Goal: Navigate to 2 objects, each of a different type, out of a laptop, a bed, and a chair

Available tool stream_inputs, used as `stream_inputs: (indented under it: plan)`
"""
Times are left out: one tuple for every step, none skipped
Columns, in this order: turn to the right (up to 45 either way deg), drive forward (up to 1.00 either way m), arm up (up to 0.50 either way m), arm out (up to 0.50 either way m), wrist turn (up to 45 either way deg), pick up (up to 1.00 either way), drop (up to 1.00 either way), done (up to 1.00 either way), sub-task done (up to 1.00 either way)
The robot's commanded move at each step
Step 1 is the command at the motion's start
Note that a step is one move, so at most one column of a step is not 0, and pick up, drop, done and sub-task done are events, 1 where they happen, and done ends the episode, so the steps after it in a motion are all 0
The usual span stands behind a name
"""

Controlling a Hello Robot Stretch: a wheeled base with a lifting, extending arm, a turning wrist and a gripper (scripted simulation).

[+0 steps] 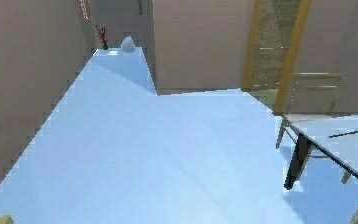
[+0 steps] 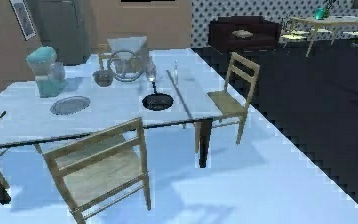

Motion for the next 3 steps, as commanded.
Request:
stream_inputs:
  plan:
    - [0.0,0.6,0.0,0.0,0.0,0.0,0.0,0.0,0.0]
    - [21.0,0.0,0.0,0.0,0.0,0.0,0.0,0.0,0.0]
    - [0.0,1.0,0.0,0.0,0.0,0.0,0.0,0.0,0.0]
